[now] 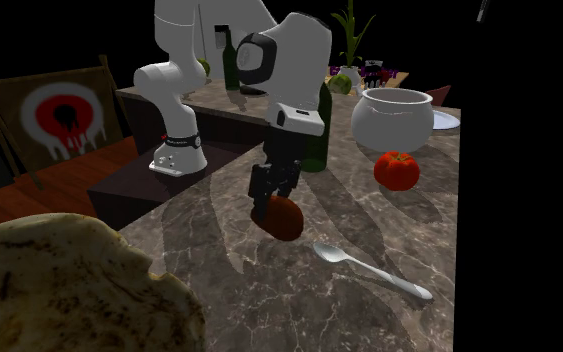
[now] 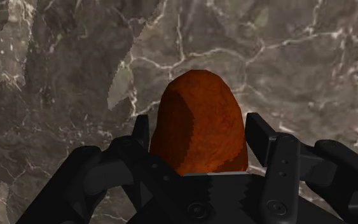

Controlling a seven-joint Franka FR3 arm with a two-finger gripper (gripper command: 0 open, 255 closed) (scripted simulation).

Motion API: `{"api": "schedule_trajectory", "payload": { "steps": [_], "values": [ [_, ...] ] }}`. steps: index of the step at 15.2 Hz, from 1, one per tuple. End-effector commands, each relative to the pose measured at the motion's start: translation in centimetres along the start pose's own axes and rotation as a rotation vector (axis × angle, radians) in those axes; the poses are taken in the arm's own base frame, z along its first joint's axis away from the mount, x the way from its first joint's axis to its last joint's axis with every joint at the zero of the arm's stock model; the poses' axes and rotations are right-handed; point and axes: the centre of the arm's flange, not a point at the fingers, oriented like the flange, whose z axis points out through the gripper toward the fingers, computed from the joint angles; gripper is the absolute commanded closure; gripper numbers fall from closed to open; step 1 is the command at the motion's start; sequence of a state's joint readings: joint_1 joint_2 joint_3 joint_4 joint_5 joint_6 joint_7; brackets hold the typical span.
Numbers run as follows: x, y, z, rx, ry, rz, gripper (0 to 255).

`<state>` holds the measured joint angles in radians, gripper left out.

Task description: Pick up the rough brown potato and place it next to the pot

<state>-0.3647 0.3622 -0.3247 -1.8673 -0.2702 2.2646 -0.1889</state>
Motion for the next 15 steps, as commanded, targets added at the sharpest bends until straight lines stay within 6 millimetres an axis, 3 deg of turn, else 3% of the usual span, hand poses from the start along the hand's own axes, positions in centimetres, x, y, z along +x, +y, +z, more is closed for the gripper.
{"api": "schedule_trajectory", "payload": {
  "steps": [1, 15],
  "values": [
    [0.0, 0.3, -1.0, 0.000, 0.000, 0.000, 255],
    [-0.4, 2.7, -8.0, 0.000, 0.000, 0.000, 255]
  ]
}}
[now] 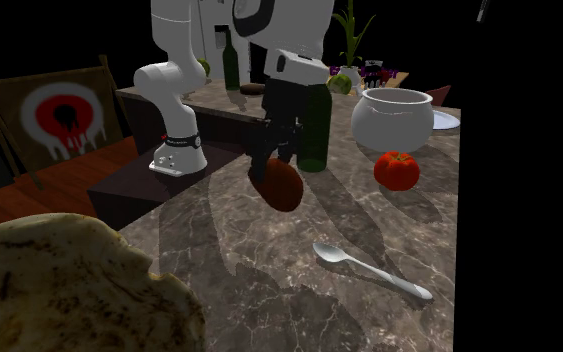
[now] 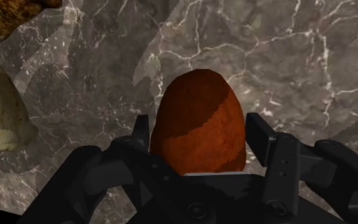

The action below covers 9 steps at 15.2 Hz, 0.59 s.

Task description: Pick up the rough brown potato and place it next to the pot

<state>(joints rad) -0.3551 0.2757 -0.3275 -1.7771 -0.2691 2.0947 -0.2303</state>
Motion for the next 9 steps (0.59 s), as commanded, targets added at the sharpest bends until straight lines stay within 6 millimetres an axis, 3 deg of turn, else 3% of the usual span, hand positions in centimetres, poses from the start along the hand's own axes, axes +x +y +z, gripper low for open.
{"api": "schedule_trajectory", "payload": {
  "steps": [1, 9],
  "values": [
    [-0.1, 0.3, -1.0, 0.000, 0.000, 0.000, 255],
    [-0.3, 1.7, -5.0, 0.000, 0.000, 0.000, 255]
  ]
}}
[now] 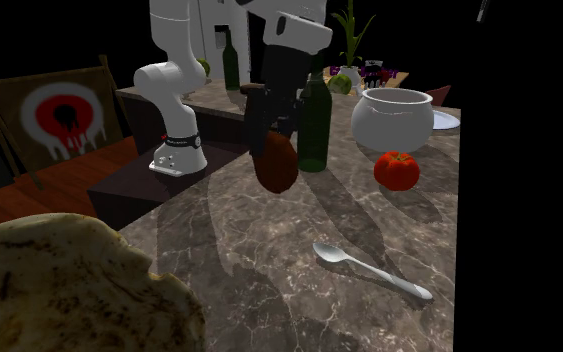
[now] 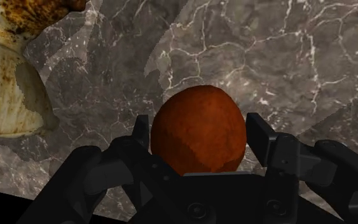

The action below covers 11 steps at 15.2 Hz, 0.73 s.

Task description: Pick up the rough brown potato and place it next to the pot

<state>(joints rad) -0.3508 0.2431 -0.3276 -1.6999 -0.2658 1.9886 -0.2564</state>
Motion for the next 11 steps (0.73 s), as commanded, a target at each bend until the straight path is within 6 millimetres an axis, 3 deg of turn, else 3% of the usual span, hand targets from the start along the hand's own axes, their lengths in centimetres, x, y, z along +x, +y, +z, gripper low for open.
{"api": "schedule_trajectory", "payload": {
  "steps": [1, 11],
  "values": [
    [-0.1, 0.4, -1.0, 0.000, 0.000, 0.000, 255],
    [-0.3, 2.0, -6.0, 0.000, 0.000, 0.000, 255]
  ]
}}
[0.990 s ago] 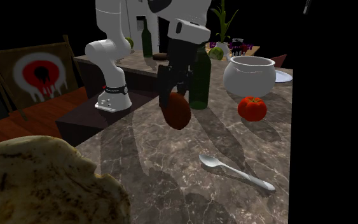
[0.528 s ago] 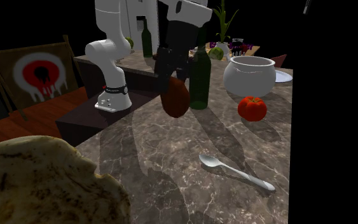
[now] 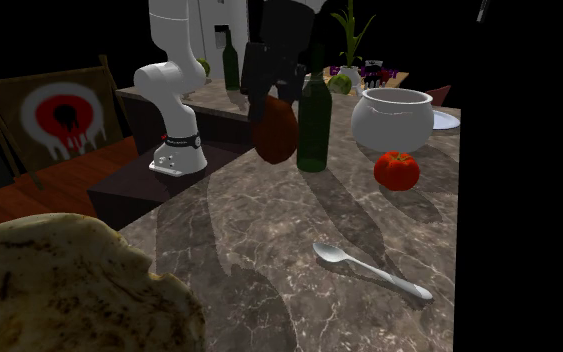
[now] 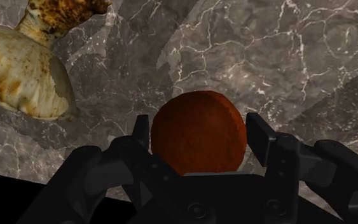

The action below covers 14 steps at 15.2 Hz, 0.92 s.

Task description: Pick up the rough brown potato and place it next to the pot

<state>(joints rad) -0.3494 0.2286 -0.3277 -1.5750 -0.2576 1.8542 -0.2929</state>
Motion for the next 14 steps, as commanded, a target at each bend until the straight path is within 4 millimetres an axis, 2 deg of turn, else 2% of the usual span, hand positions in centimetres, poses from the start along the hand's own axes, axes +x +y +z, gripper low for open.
{"api": "schedule_trajectory", "payload": {
  "steps": [1, 6, 14],
  "values": [
    [-0.1, 0.4, -1.1, 0.000, 0.000, 0.000, 255],
    [-0.2, 1.2, -3.4, 0.000, 0.000, 0.000, 255],
    [-2.8, -8.6, -6.5, 0.000, 0.000, 0.000, 255]
  ]
}}
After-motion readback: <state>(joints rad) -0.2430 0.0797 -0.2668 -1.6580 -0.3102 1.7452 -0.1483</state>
